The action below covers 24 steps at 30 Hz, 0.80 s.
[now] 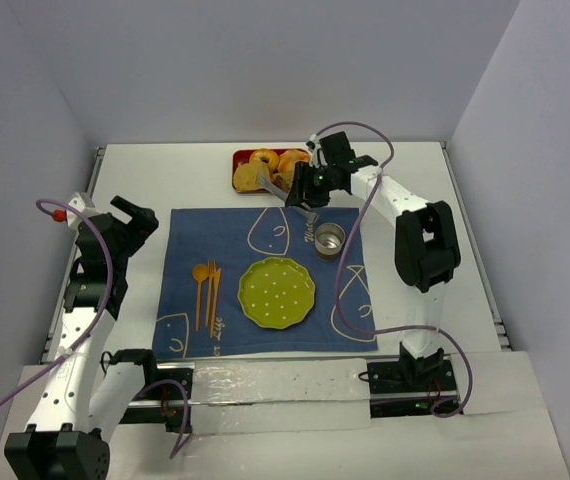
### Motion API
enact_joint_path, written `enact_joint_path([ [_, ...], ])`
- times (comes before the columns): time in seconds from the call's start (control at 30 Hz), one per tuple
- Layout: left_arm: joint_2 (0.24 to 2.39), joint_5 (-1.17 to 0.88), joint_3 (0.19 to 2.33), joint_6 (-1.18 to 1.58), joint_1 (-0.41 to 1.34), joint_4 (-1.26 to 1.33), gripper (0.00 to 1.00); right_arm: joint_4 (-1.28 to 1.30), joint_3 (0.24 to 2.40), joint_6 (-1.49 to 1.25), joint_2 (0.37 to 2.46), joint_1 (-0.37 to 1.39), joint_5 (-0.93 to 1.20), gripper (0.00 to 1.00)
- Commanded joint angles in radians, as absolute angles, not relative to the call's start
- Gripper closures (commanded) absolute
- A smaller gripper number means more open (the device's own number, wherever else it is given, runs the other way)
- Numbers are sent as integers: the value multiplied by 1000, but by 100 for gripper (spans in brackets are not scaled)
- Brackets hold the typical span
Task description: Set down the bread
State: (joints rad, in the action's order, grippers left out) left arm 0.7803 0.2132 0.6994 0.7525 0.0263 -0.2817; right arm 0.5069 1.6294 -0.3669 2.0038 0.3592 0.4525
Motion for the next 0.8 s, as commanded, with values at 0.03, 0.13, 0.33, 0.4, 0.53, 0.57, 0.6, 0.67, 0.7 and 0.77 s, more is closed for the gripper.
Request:
enact_joint_path([
  [0.03,778,225,706,759,28,-270,1,429,1688,-400,2016,348,502,58],
  [0.13,780,225,706,759,28,-271,1,423,1688,-416,2015,346,494,64],
  [0.33,784,221,706,759,28,-268,1,411,1673,-425,2011,345,478,74],
  [0.4,783,219,706,759,28,-268,1,408,1667,-425,2008,345,477,80],
  [0.53,785,212,704,759,28,-265,1,370,1624,-417,1958,346,504,95],
  [0.57,785,210,705,759,28,-265,1,360,1614,-414,1943,345,508,95],
  [0.6,784,207,705,759,28,-264,1,352,1600,-407,1920,344,514,96],
  [0.67,784,203,704,758,28,-259,1,338,1562,-396,1872,345,534,100],
  [0.7,782,201,704,758,28,-257,1,330,1556,-396,1846,345,544,100],
  [0.77,782,186,698,756,28,-250,1,302,1467,-401,1755,346,565,100],
])
